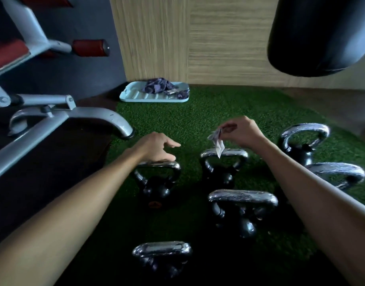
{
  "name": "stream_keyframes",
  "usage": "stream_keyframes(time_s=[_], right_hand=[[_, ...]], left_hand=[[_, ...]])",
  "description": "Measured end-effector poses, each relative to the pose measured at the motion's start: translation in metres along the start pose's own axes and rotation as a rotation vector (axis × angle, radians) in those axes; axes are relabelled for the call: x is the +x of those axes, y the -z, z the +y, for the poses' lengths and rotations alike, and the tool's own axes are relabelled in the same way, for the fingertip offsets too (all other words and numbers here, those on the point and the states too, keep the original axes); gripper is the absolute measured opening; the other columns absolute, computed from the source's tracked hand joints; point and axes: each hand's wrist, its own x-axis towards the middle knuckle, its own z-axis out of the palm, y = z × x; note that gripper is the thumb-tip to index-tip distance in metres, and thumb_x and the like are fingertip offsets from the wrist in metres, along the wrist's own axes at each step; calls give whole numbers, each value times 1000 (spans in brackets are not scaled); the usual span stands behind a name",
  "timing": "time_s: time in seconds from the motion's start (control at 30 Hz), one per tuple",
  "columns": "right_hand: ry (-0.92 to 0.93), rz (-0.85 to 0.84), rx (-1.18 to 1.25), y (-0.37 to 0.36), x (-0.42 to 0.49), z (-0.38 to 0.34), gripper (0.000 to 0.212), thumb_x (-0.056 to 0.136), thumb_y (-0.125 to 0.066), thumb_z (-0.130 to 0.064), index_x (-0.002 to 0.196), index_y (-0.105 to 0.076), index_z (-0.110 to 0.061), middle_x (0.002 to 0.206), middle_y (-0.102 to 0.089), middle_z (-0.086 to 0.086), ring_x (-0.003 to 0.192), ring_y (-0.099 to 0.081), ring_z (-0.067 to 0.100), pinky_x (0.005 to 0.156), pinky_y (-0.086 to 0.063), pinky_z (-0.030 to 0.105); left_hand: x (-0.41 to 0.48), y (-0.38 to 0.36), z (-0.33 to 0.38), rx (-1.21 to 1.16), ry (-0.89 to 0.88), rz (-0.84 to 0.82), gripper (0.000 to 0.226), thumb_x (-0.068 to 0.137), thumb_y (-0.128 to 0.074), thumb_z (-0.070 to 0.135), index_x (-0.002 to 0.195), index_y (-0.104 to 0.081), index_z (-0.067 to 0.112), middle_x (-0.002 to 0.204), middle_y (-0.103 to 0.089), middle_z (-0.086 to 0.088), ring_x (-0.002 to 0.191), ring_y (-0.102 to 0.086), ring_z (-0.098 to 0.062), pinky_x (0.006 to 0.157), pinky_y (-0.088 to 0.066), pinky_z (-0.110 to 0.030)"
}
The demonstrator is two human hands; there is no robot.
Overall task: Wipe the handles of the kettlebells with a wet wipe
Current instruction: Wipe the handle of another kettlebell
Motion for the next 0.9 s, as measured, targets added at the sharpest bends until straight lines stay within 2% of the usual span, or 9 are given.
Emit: stream_keyframes(time_s=[0.07,0.17,0.27,0.37,0.5,0.63,0.77,0.83,0.9], right_hand=[[-45,70,15,25,1,20,30,75,-84,-17,102,-80,-28,79,-71,-8,74,-63,4,67,-46,19],[-92,123,-5,36,-4,50,29,75,-83,-17,99,-81,-32,81,-72,-8,78,-65,7,62,-44,15],[-114,120,-43,25,-11,72,27,73,-81,-21,98,-82,-32,80,-72,-9,80,-65,7,54,-38,5],[-135,105,-37,13,-14,86,25,74,-78,-21,95,-82,-33,77,-69,-12,77,-64,6,49,-35,1],[-107,95,-58,10,-14,95,24,72,-78,-25,94,-82,-35,81,-74,-11,78,-67,5,52,-36,5],[66,14,-114,3,-18,82,21,75,-83,-26,94,-82,-34,84,-75,-16,75,-65,-3,61,-43,7],[197,-124,-184,-24,-24,66,18,80,-82,-29,99,-81,-29,93,-78,-11,80,-70,1,77,-61,27],[239,-175,-219,-34,-27,58,15,84,-80,-29,100,-81,-27,95,-78,-9,80,-69,4,75,-60,29],[259,-180,-257,-38,-31,57,17,88,-78,-30,104,-80,-25,100,-76,-6,80,-65,8,65,-52,24]], left_hand=[[28,-8,34,-76,-24,61,56,81,-80,47,134,-64,40,131,-68,12,104,-63,-6,93,-45,-27],[74,-28,81,-30,-40,-12,69,78,-86,37,141,-59,31,136,-66,3,123,-63,-16,104,-43,-26],[105,-53,110,45,-36,-106,71,75,-90,29,140,-61,24,136,-66,-1,122,-64,-16,100,-42,-20],[114,-65,118,89,-26,-55,57,76,-89,25,130,-69,21,129,-70,0,114,-67,-16,93,-44,-20],[95,-66,111,114,-51,-28,56,77,-87,33,130,-68,27,122,-73,6,102,-70,-14,93,-52,-26],[57,-76,107,269,-134,81,55,85,-76,50,137,-61,40,114,-75,10,97,-70,-15,75,-49,-26],[34,-87,105,265,-92,159,46,88,-68,60,131,-63,45,111,-75,10,104,-70,-17,75,-48,-27],[30,-95,103,255,-51,193,42,87,-67,62,125,-67,45,103,-76,9,100,-71,-17,69,-44,-25],[26,-99,102,216,-4,202,41,86,-67,63,123,-68,47,101,-76,8,100,-70,-18,71,-48,-27]])
